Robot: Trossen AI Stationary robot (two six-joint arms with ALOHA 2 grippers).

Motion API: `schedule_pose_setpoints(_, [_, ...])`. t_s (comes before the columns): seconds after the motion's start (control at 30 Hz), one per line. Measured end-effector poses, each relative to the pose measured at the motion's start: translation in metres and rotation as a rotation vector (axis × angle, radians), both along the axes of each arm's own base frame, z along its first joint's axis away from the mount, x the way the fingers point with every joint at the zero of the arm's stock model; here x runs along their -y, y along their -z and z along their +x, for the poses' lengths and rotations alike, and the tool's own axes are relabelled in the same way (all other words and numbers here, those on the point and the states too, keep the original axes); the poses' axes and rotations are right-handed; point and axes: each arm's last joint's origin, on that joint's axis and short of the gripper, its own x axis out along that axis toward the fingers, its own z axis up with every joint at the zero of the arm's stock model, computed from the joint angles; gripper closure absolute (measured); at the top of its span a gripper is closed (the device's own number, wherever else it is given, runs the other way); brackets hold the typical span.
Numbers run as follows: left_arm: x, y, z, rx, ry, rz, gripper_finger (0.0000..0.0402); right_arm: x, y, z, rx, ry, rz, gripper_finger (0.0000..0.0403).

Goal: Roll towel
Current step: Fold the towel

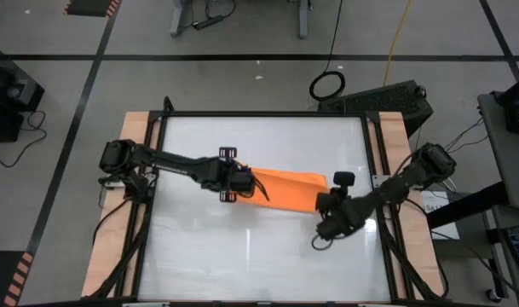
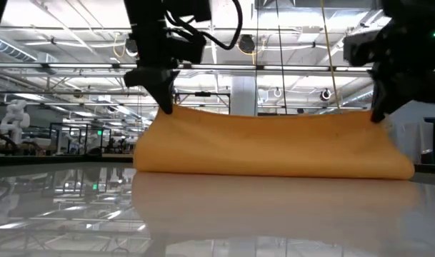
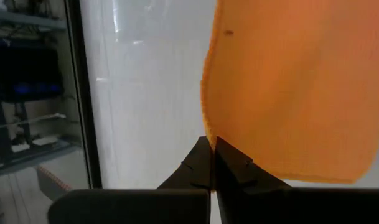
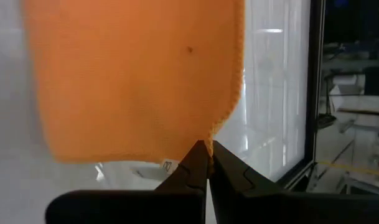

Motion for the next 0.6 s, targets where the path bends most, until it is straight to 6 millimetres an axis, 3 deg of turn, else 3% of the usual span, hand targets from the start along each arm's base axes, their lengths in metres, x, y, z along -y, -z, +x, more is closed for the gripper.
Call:
schedule_pose_setpoints(0.43, [-0.037,0.017,0.004,-0.037,-0.024,-0.09,0.0396,0.049,0.023,0.014,0.026,0.021,0.061,0.0402])
schedule_pose_setpoints(0.6, [-0.043,0.034,0.011,-0.081,-0.012,-0.102,0.0396,0.066,0.029,0.018,0.023,0.027,0.067,0.0402])
